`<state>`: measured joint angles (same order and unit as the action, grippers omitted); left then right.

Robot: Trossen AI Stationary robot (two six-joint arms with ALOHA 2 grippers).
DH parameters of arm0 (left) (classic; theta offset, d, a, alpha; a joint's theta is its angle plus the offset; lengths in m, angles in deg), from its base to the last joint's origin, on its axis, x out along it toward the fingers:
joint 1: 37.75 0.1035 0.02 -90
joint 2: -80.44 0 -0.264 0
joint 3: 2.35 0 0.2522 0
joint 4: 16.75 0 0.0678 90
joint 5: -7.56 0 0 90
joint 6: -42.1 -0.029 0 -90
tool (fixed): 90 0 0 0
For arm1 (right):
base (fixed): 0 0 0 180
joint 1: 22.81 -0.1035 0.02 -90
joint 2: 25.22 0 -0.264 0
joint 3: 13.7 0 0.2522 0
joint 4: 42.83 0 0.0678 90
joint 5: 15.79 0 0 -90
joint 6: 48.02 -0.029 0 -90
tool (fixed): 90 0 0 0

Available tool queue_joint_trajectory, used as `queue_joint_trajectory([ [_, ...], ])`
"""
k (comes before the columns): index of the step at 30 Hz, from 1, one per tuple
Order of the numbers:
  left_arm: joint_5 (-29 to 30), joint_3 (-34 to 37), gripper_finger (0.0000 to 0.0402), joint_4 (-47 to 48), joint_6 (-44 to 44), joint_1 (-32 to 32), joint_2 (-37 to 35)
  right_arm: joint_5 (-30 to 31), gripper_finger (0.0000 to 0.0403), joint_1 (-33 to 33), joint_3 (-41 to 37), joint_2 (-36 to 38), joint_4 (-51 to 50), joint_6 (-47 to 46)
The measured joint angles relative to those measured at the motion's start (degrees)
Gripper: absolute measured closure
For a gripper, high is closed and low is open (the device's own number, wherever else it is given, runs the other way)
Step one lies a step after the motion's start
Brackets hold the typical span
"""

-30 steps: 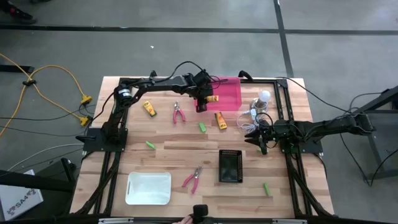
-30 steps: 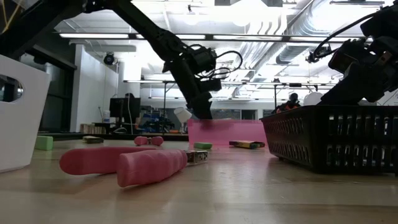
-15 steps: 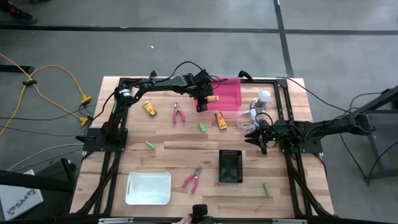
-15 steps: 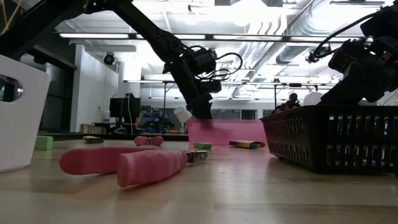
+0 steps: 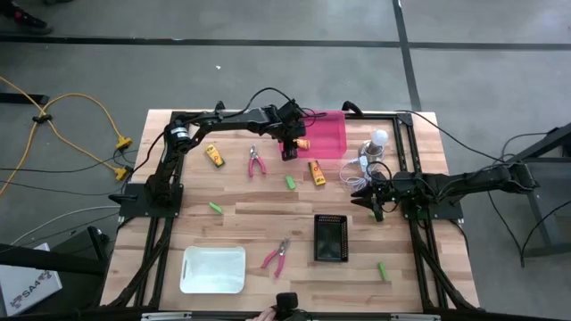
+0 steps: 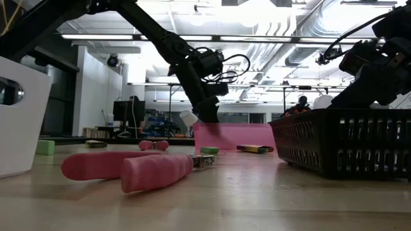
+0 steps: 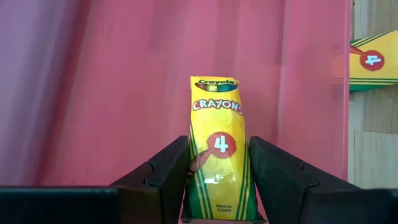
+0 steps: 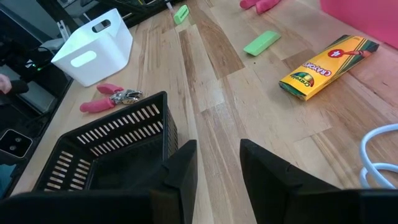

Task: Pick & Place School Supplies
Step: Put the yellow crayon box into the pink bin

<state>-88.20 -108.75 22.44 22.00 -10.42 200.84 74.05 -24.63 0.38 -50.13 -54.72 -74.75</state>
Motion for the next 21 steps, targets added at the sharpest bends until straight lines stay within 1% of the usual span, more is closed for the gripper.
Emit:
queue_joint_trajectory([
  [14,-0.06,0.02,0.0238,-0.18,-0.04,0.15,0.0,0.0,0.0292,0.0,0.0,0.0,0.01,0.0],
  [21,-2.08,0.02,0.0237,-0.14,0.02,0.42,-0.37,0.0,0.0292,0.0,0.0,0.0,0.0,0.01],
])
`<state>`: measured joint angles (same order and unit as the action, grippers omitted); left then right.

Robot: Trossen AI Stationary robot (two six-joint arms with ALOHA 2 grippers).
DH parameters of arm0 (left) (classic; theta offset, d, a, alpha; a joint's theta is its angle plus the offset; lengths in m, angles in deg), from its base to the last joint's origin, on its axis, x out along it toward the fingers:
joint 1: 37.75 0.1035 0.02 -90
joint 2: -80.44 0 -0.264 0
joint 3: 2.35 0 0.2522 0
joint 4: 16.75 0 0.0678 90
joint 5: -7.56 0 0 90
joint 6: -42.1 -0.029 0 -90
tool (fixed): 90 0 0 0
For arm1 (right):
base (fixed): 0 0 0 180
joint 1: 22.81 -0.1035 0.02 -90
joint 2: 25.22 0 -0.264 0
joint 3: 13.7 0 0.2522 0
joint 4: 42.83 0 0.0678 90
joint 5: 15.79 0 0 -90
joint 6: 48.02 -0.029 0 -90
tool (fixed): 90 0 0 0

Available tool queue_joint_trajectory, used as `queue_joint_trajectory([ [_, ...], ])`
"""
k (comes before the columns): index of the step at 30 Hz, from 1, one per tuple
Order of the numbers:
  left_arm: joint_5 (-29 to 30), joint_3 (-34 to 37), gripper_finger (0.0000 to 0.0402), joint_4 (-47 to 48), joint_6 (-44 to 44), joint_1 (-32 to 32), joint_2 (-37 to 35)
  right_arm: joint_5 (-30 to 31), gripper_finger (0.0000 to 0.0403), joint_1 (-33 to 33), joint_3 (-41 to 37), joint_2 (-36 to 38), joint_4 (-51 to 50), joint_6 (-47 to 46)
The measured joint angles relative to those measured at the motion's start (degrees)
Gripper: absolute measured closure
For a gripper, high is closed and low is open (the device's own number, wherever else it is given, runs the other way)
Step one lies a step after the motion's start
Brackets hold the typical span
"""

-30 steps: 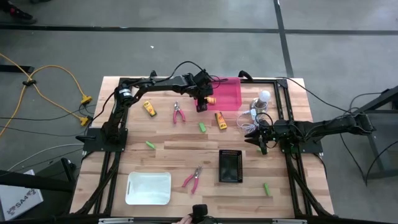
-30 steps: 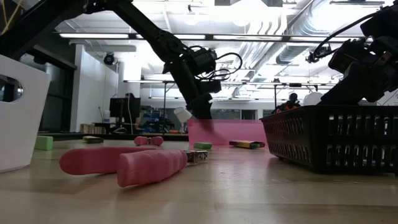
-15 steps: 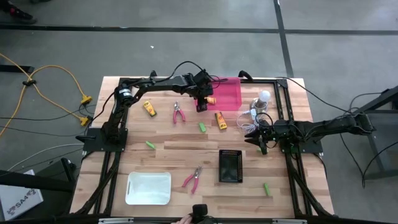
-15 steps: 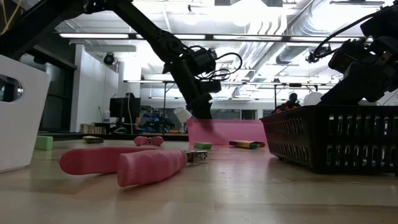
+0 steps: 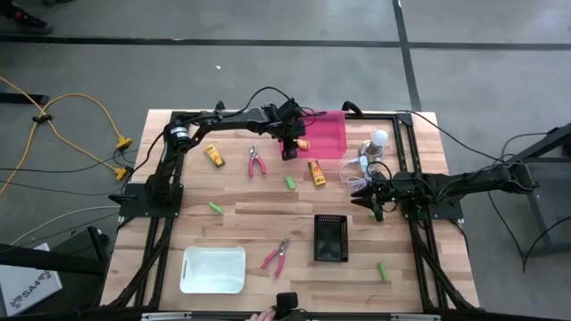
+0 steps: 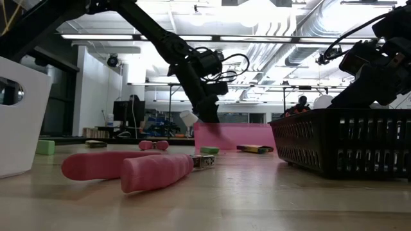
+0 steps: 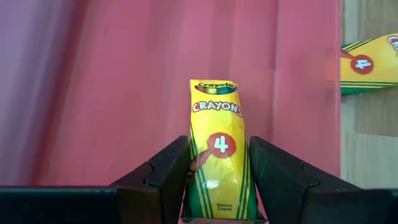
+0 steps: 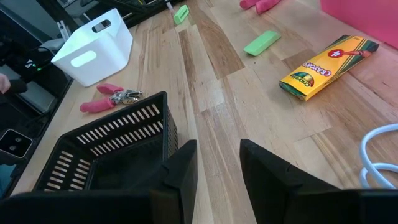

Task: Pick & Place School Supplies
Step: Put the yellow crayon box into the pink bin

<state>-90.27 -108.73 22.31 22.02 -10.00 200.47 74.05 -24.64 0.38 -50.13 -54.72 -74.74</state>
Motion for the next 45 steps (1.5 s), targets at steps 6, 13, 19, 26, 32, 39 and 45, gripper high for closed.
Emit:
queue_joint_trajectory([
  [6,-0.98,-0.52,0.0237,0.03,-0.27,0.33,-0.54,-0.02,0.0292,0.02,0.0,0.0,0.02,-0.02],
  [13,-1.06,-0.59,0.0237,0.01,0.41,0.35,-0.95,-0.01,0.0292,0.02,0.0,0.0,0.0,0.0],
  [19,-2.12,-0.59,0.0237,-0.93,0.46,0.33,-2.69,0.0,0.0292,0.02,0.0,-0.02,0.0,-0.02],
  [26,-6.13,-0.59,0.0237,0.75,0.6,-0.85,-7.73,-0.01,0.0292,0.0,0.0,-0.06,-0.02,0.0],
  [32,0.39,-0.68,0.0237,5.84,5.41,-5.24,-11.67,0.0,0.0292,0.01,0.0,-0.09,-0.02,-0.02],
  [39,16.75,-0.7,0.0237,14.55,21.1,-10.73,-14.2,0.0,0.0292,0.0,0.0,-0.09,0.0,0.0],
  [45,19.76,-0.7,0.0237,22.68,33.27,-13.9,-14.23,0.0,0.0292,0.0,0.0,-0.09,0.0,0.0],
])
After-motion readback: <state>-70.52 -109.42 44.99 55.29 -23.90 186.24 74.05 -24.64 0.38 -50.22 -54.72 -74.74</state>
